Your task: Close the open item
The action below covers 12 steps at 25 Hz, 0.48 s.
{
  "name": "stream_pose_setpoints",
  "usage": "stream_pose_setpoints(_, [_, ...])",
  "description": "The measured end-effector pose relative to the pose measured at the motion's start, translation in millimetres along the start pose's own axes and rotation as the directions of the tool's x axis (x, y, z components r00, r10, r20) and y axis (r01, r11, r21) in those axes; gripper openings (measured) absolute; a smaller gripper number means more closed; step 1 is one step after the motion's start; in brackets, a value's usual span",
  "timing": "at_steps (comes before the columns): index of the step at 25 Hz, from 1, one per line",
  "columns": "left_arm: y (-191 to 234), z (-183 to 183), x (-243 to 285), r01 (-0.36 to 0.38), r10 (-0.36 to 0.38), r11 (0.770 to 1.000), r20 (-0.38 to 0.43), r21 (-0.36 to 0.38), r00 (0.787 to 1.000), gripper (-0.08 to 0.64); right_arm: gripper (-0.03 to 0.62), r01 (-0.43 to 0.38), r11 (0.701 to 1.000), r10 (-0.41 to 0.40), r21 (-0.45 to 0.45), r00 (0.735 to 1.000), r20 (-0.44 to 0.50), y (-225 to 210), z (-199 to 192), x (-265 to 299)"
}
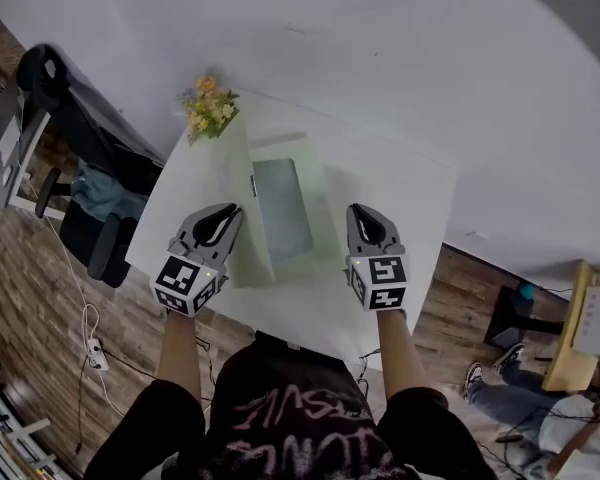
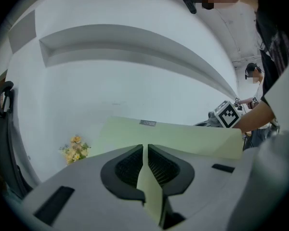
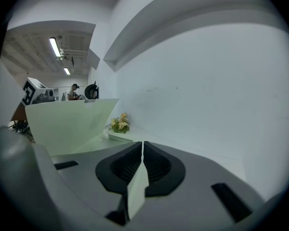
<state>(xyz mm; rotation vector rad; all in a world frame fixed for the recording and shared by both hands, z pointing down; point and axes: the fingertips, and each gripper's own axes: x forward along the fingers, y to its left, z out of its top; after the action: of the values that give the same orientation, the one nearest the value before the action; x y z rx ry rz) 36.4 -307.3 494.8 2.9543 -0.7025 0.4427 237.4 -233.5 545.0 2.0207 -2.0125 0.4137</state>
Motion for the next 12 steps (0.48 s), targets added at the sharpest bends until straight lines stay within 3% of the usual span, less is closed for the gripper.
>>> stream_pose_setpoints(12, [-56, -2, 67, 0.126, -0.123, 0.991, -0.061, 0.037, 0.991, 0.044, 0.028, 0.072, 0.995, -0.070, 0.063, 0.997, -0.030, -44, -34, -32])
